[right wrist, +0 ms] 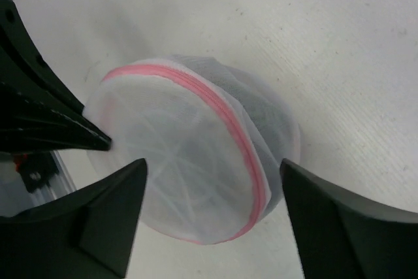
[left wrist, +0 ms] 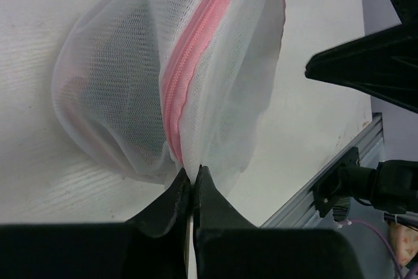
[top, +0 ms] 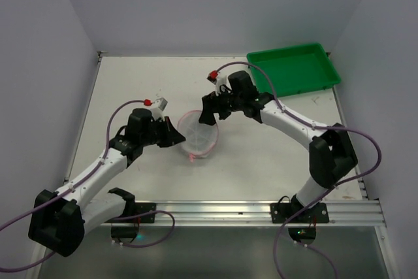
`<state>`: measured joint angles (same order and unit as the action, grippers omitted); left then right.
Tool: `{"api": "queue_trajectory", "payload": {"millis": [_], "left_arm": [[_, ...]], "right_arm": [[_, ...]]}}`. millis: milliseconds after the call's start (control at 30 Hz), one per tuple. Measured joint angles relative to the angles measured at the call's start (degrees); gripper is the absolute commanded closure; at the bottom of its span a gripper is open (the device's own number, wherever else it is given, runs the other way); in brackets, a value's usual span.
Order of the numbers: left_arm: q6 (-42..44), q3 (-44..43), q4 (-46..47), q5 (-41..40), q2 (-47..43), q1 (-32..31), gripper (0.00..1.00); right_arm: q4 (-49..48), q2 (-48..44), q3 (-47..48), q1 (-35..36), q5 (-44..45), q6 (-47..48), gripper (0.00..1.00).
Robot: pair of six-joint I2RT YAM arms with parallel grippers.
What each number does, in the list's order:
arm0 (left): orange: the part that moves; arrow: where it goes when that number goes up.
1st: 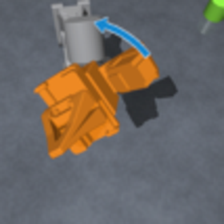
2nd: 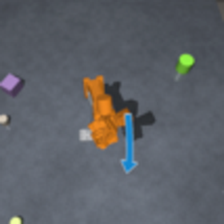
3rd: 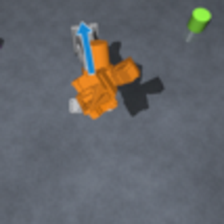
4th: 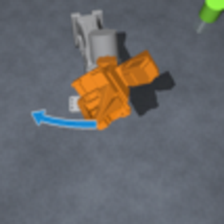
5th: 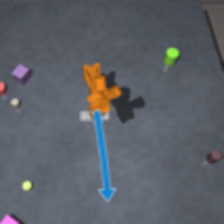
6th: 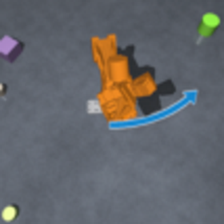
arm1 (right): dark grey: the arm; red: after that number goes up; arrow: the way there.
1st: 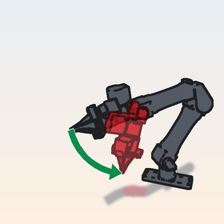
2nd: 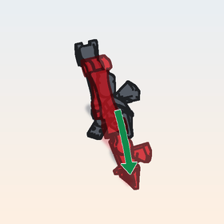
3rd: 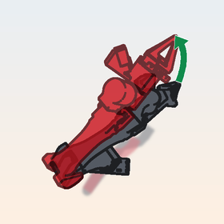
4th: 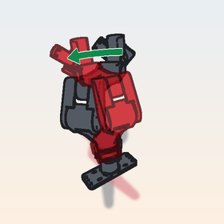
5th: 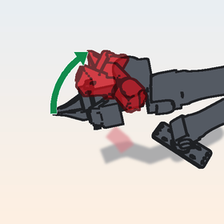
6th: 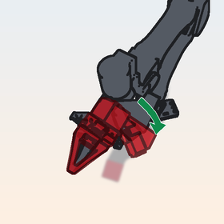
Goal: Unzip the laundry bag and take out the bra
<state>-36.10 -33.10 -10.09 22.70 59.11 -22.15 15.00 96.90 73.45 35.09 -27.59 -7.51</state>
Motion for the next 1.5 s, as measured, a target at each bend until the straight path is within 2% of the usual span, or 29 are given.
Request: {"api": "queue_trajectory", "payload": {"millis": [67,133,233,267,300,333,433,667,1500], "left_arm": [[-1.49,0.0,0.63,0.57,0.0,0.0,1.0],[-3.89,0.0,1.44,0.9,0.02,0.0,1.0],[-8.07,-0.02,3.04,1.01,0.17,0.0,1.0],[-9.57,0.0,3.56,1.01,0.31,0.0,1.0],[-11.15,-0.02,4.11,1.03,0.5,0.0,1.0],[-12.5,-0.02,4.63,1.01,0.72,0.0,1.0],[-15.91,-0.02,6.34,0.94,1.05,0.0,1.0],[-20.35,0.02,8.72,1.01,0.42,0.0,1.0],[-22.14,1.03,9.6,1.05,-1.07,0.0,1.0]], "right_arm": [[-2.43,-4.11,-3.3,0.13,3.19,-1.92,0.02],[-5.35,-9.79,-7.89,0.57,7.28,-4.28,0.02],[-9.35,-18.45,-14.71,2.51,12.92,-7.45,0.08],[-10.97,-21.7,-17.22,4.15,15.02,-8.85,0.12],[-12.46,-23.96,-19.21,5.9,16.11,-9.92,0.23],[-14.21,-25.57,-20.98,7.45,17.05,-10.82,0.3],[-18.6,-29.2,-26.64,12.37,20.04,-14.1,0.47],[-21.35,-27.8,-32.87,17.59,24.46,-17.38,0.66],[-24.98,-22.91,-34.25,17.86,21.64,-18.56,0.66]]}}
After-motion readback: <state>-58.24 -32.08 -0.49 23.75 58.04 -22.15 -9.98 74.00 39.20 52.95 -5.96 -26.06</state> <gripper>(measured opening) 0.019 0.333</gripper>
